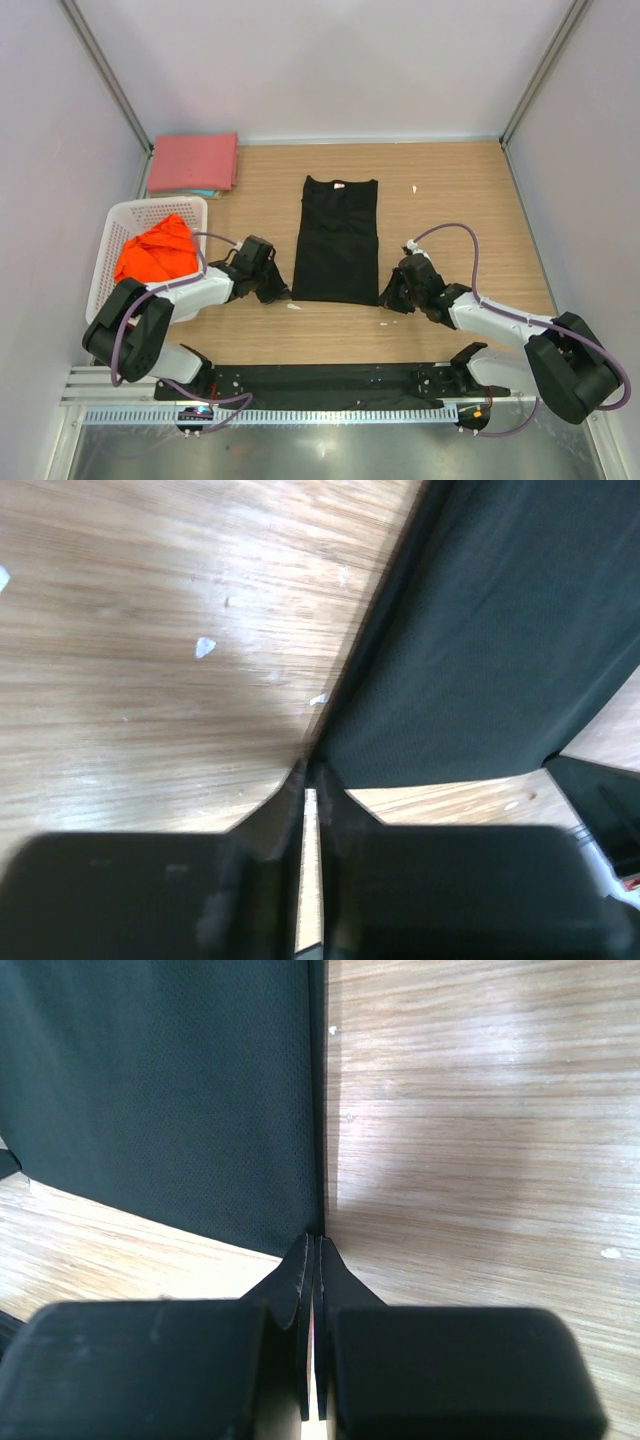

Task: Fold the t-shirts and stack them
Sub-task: Fold the tshirt

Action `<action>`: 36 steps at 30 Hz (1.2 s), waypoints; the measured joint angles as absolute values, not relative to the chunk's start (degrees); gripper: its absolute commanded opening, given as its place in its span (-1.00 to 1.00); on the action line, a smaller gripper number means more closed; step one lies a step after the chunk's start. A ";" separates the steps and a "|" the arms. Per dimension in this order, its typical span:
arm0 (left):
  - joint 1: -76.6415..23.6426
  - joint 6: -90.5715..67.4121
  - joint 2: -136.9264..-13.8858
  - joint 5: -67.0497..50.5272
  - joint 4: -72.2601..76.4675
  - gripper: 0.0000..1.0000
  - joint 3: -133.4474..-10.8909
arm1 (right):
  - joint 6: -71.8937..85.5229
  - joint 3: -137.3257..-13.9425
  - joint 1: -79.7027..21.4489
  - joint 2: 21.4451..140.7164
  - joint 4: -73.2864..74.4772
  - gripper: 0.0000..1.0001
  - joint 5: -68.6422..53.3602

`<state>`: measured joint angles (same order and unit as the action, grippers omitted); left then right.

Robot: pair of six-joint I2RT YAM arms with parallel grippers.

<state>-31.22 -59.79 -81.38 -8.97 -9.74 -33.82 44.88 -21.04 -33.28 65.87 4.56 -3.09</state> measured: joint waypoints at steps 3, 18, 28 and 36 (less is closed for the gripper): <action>-31.55 -59.44 -81.34 -8.78 -10.24 -1.00 -33.80 | 45.01 -21.04 -33.28 65.25 5.87 -0.98 -3.07; -37.01 -59.59 -77.84 -7.46 -14.52 -0.56 -36.36 | 44.97 -21.10 -33.43 57.98 12.82 -0.98 -2.68; -37.08 -60.05 -75.02 -4.97 -16.75 -0.22 -36.18 | 44.97 -21.10 -33.43 57.60 13.41 -0.98 -2.68; -37.19 -61.43 -79.46 -5.80 -13.56 -0.35 -34.33 | 44.97 -21.10 -33.43 57.60 13.43 -0.97 -2.66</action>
<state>-37.19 -61.43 -79.46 -5.80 -13.56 -34.33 44.97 -21.10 -33.43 57.60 13.43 -2.66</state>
